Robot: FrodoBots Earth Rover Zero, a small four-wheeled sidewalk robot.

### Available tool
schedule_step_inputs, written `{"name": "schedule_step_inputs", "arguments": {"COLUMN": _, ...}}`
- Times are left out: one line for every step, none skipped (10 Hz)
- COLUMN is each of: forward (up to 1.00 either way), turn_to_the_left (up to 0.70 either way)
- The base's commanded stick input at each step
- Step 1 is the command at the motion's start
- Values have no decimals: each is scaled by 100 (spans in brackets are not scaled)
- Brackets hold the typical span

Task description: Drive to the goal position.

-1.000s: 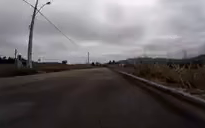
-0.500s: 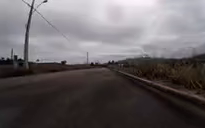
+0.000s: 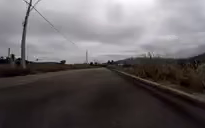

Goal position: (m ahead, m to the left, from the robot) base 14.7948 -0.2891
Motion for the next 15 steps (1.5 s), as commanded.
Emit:
{"name": "schedule_step_inputs", "arguments": {"forward": 70, "turn_to_the_left": 0}}
{"name": "schedule_step_inputs", "arguments": {"forward": 70, "turn_to_the_left": 0}}
{"name": "schedule_step_inputs", "arguments": {"forward": 70, "turn_to_the_left": 0}}
{"name": "schedule_step_inputs", "arguments": {"forward": 70, "turn_to_the_left": 0}}
{"name": "schedule_step_inputs", "arguments": {"forward": 70, "turn_to_the_left": 0}}
{"name": "schedule_step_inputs", "arguments": {"forward": 70, "turn_to_the_left": 0}}
{"name": "schedule_step_inputs", "arguments": {"forward": 70, "turn_to_the_left": 0}}
{"name": "schedule_step_inputs", "arguments": {"forward": 70, "turn_to_the_left": 0}}
{"name": "schedule_step_inputs", "arguments": {"forward": 70, "turn_to_the_left": 0}}
{"name": "schedule_step_inputs", "arguments": {"forward": 70, "turn_to_the_left": 0}}
{"name": "schedule_step_inputs", "arguments": {"forward": 70, "turn_to_the_left": 0}}
{"name": "schedule_step_inputs", "arguments": {"forward": 70, "turn_to_the_left": 0}}
{"name": "schedule_step_inputs", "arguments": {"forward": 70, "turn_to_the_left": 0}}
{"name": "schedule_step_inputs", "arguments": {"forward": 70, "turn_to_the_left": 0}}
{"name": "schedule_step_inputs", "arguments": {"forward": 70, "turn_to_the_left": 0}}
